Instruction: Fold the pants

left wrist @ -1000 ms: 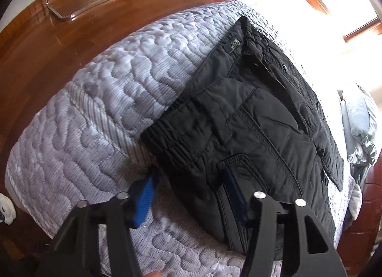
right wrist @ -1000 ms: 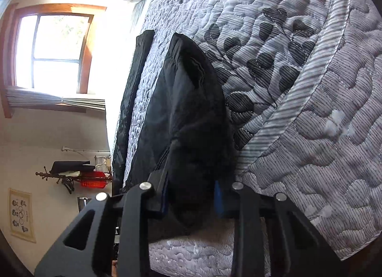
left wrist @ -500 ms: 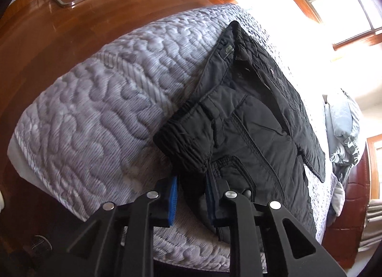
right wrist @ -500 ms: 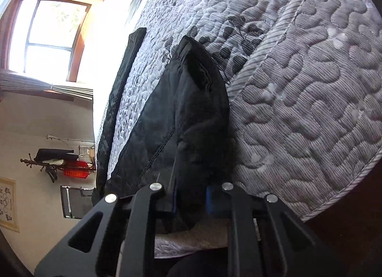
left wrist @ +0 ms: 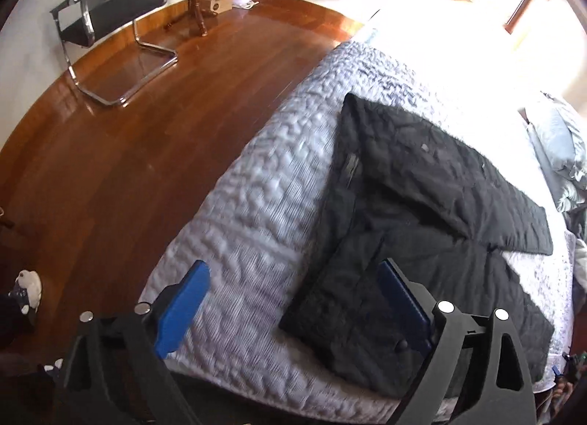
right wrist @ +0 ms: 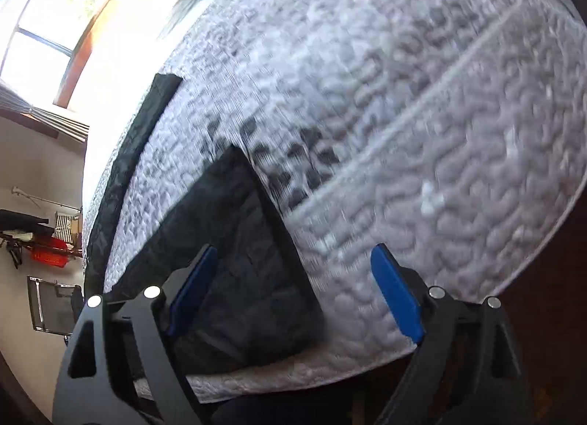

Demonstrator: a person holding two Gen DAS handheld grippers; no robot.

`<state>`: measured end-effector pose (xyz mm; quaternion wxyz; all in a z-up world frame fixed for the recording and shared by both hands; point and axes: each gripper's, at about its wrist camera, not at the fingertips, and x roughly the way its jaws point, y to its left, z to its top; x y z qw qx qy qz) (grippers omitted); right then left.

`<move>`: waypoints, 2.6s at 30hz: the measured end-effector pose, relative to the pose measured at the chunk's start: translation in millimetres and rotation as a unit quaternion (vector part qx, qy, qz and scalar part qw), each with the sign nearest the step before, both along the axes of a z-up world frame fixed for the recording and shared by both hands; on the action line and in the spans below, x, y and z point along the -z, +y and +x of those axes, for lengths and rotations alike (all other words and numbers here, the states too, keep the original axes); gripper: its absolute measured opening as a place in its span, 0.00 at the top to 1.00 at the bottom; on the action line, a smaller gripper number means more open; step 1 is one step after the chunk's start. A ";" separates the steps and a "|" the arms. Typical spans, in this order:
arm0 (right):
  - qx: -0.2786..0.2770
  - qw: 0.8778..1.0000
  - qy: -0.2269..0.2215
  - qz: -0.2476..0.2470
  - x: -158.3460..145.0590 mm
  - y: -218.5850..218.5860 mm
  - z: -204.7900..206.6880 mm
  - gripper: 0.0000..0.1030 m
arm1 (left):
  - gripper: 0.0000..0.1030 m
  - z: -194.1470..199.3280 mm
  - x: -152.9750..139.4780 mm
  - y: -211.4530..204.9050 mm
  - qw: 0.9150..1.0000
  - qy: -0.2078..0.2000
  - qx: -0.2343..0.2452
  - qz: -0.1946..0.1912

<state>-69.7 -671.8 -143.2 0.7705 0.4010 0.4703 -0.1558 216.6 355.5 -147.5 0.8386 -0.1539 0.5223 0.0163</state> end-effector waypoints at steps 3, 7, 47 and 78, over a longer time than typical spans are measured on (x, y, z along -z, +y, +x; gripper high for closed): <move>-0.067 0.996 -0.042 0.037 -19.9 12.5 97.5 0.11 | 0.08 77.2 -4.0 -11.5 0.997 -0.005 0.048 -0.055; -0.124 0.991 -0.014 0.051 -12.4 28.9 232.8 0.11 | 0.08 170.4 19.2 -28.0 0.994 0.020 0.071 -0.075; -0.249 0.967 0.049 -0.020 71.1 1.8 570.6 0.11 | 0.82 286.0 104.4 -46.0 0.981 0.118 0.122 -0.098; -0.332 0.943 0.033 0.008 97.4 -2.6 596.7 0.20 | 0.82 283.6 105.9 -54.0 0.987 0.116 0.087 -0.069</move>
